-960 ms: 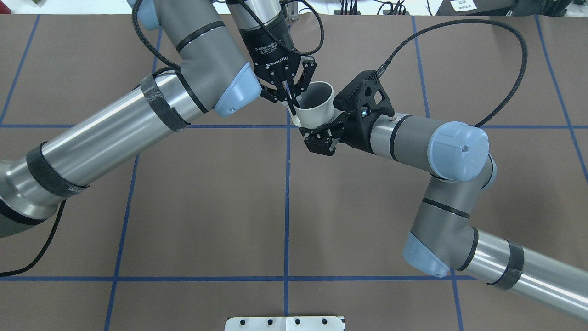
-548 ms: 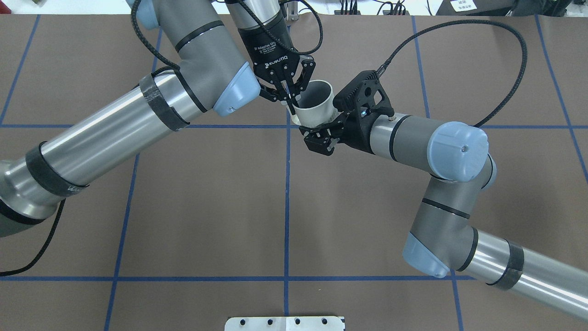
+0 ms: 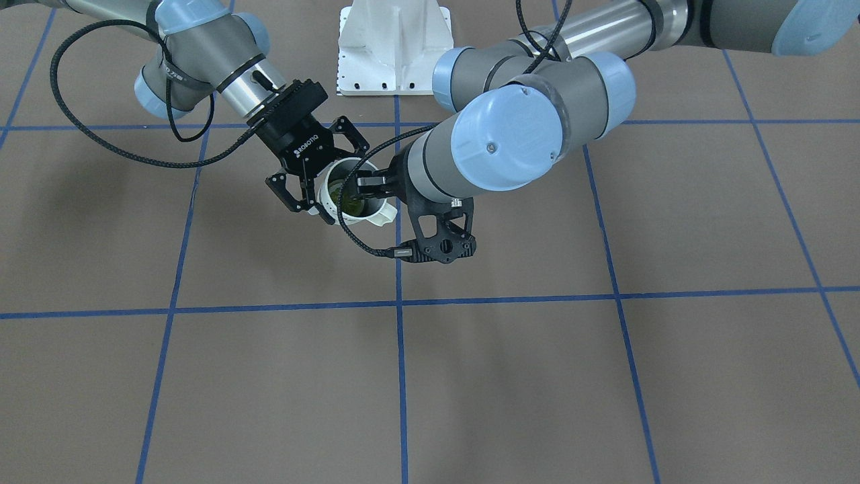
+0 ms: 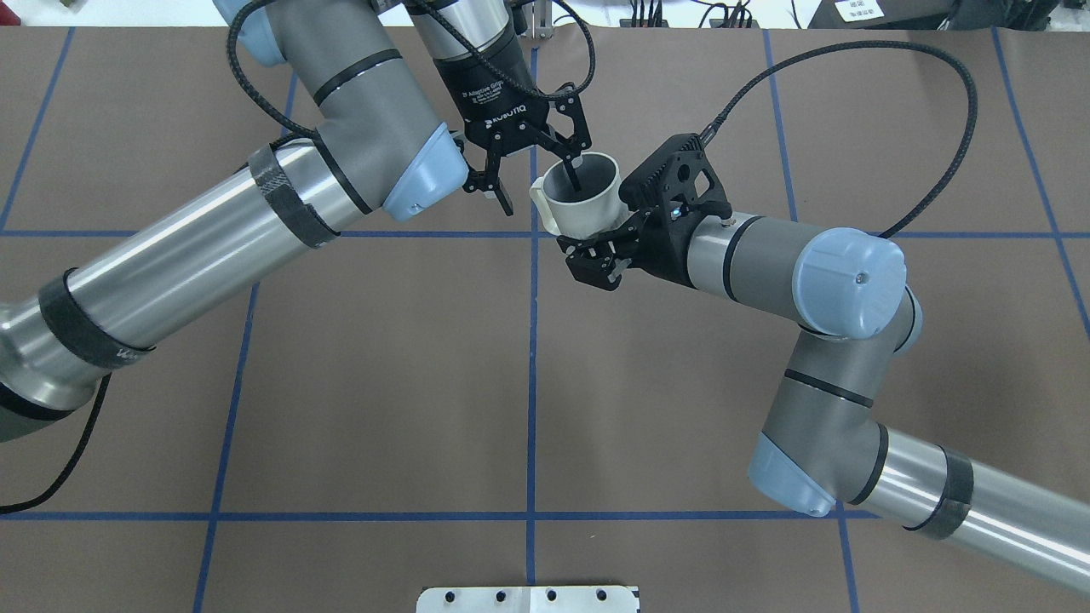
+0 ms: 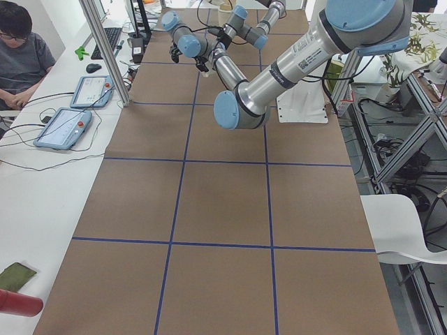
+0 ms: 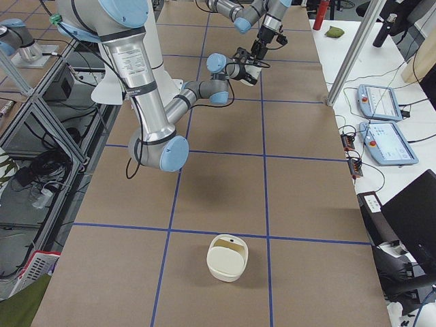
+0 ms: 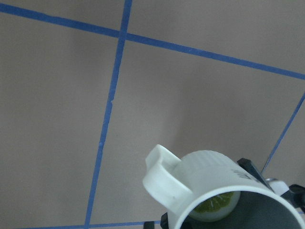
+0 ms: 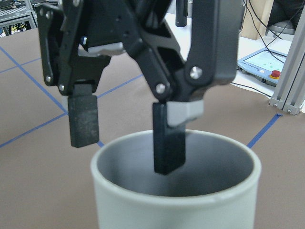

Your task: Left arm hands cup to right arm to dump lemon

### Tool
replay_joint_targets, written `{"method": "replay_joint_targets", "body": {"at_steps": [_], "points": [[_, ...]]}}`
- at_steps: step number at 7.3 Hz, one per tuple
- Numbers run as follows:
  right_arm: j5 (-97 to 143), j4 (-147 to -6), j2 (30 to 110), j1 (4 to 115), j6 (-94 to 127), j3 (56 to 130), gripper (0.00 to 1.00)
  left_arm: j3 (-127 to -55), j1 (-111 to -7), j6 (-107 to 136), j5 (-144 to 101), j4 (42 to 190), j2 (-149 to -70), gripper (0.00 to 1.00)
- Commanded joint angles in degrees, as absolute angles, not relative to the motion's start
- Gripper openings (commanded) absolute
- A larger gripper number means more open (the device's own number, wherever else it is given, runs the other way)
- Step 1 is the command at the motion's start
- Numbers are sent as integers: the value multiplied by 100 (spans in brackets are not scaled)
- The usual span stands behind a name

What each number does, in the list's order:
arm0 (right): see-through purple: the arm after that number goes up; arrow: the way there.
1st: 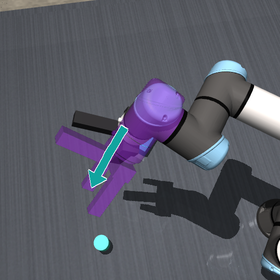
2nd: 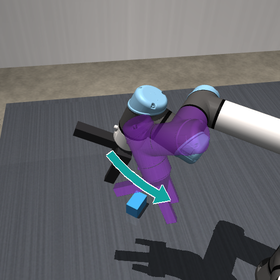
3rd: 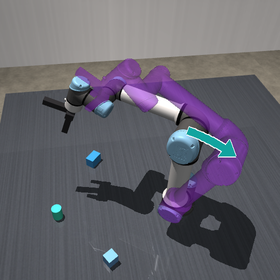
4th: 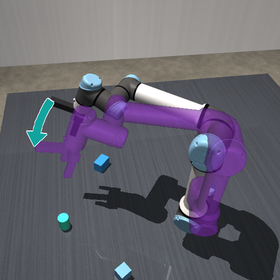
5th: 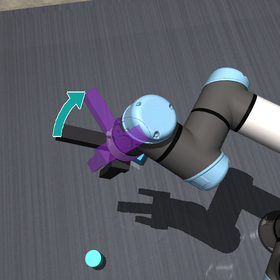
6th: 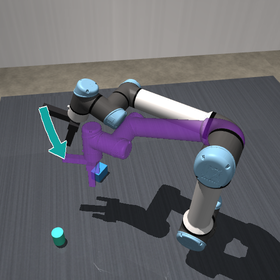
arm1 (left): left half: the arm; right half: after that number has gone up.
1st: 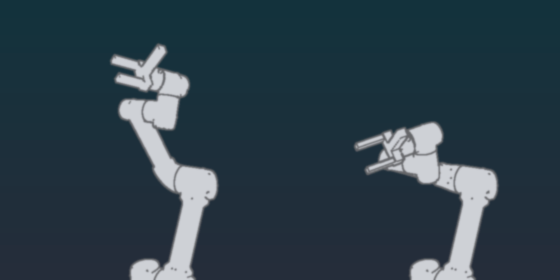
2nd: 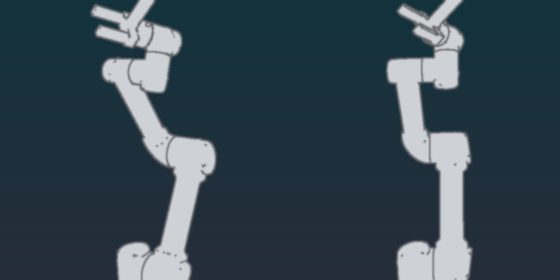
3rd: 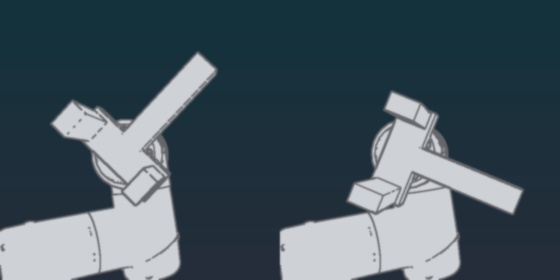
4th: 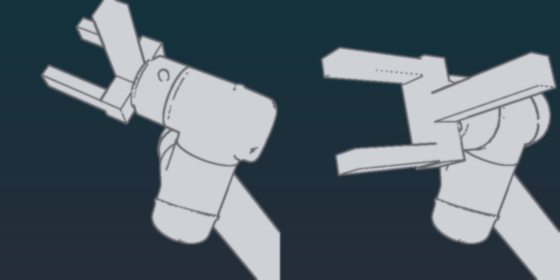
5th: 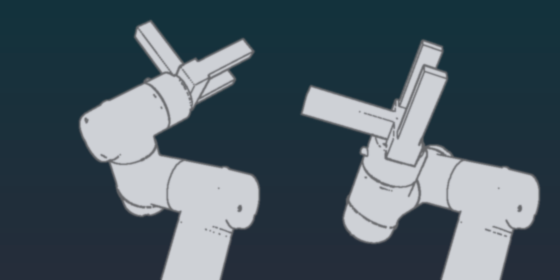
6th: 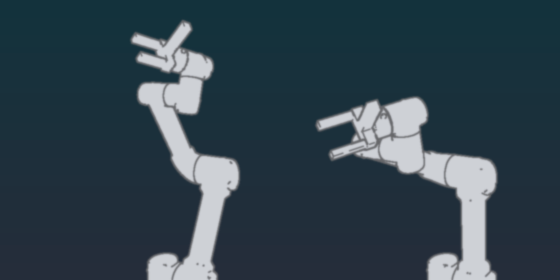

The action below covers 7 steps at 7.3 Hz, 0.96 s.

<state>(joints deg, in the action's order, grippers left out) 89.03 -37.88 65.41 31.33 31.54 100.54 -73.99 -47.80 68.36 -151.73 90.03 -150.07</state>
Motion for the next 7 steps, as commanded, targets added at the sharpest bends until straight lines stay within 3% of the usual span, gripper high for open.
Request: {"method": "replay_joint_targets", "body": {"at_steps": [1, 3, 7], "points": [[8912, -3797, 6574, 3138, 3147, 10046, 37, -7400, -4851, 6891, -15196, 9035, -14994, 100], [8921, -3806, 6618, 3138, 3146, 10046, 37, -7409, -5070, 6891, -15318, 9026, -14994, 100], [8974, -4296, 6899, 3646, 3129, 10212, 19, -7400, -5335, 6873, -15302, 9026, -14933, 100]]}}
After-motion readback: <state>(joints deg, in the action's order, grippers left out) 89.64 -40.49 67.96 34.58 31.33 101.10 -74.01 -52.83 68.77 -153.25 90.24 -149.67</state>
